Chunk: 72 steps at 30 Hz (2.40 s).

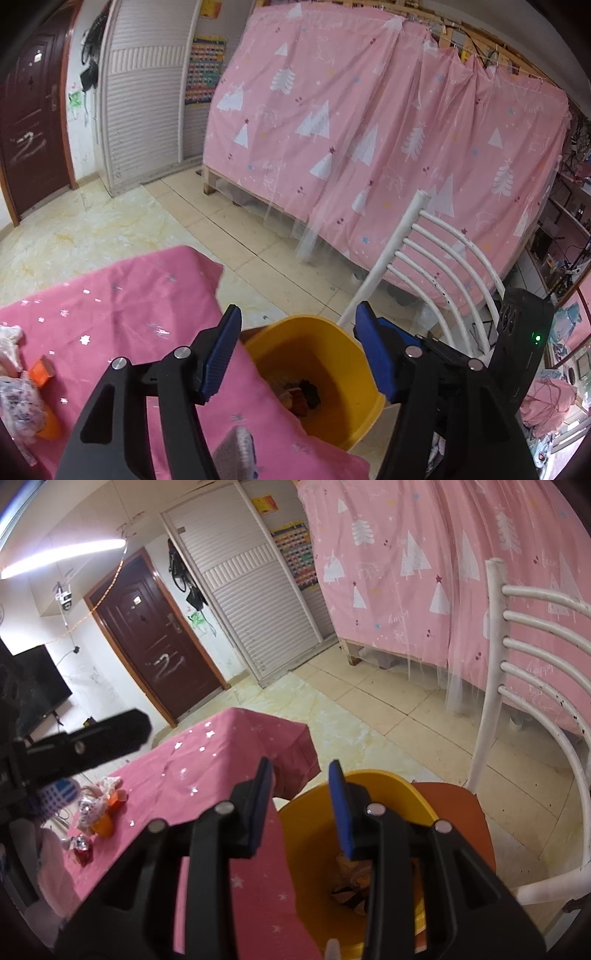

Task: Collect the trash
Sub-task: 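Move both open tools back over the table toward the remaining items, then grasp the grey knit hat with the left tool while the right tool grasps the white printed bag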

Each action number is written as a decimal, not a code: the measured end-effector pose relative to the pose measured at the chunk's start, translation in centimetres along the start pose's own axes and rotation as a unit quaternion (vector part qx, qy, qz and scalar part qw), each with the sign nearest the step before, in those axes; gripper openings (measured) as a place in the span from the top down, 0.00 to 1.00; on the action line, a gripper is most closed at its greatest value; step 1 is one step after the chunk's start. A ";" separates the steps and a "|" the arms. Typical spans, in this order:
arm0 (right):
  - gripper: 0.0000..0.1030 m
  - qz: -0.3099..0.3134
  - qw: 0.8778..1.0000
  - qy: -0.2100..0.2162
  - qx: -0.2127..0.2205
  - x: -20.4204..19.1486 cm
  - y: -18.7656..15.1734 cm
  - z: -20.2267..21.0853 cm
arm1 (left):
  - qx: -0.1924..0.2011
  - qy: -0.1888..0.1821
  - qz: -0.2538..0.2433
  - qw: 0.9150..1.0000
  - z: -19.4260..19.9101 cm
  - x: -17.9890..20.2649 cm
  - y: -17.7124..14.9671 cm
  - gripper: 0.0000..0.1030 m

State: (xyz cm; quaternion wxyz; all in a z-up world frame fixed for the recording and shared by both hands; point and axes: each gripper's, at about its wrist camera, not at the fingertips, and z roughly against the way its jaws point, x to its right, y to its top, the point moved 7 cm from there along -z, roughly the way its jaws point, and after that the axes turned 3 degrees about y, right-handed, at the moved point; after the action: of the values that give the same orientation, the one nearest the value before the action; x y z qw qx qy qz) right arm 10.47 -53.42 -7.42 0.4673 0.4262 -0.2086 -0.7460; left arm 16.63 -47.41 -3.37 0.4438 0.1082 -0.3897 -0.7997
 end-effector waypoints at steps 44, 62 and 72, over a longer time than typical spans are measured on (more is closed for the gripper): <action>0.40 0.204 0.962 0.133 -0.122 -27.2 -6.9 -8.8 | 0.026 0.243 0.140 0.960 13.1 -30.6 -3.4 0.34; 0.27 0.236 0.946 0.158 -0.155 -30.3 -9.0 -11.2 | -0.031 0.221 0.154 0.963 7.6 -33.1 -5.9 0.34; 0.28 0.252 0.943 0.151 -0.159 -30.9 -9.6 -11.8 | -0.025 0.205 0.141 0.968 7.0 -31.6 -5.8 0.54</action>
State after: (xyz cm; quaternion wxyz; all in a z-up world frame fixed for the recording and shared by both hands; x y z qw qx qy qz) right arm 21.49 -20.78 -7.13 0.7278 0.3874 -0.1146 -0.5542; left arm 27.75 -16.86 -8.27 0.6253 0.2026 -0.2811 -0.6992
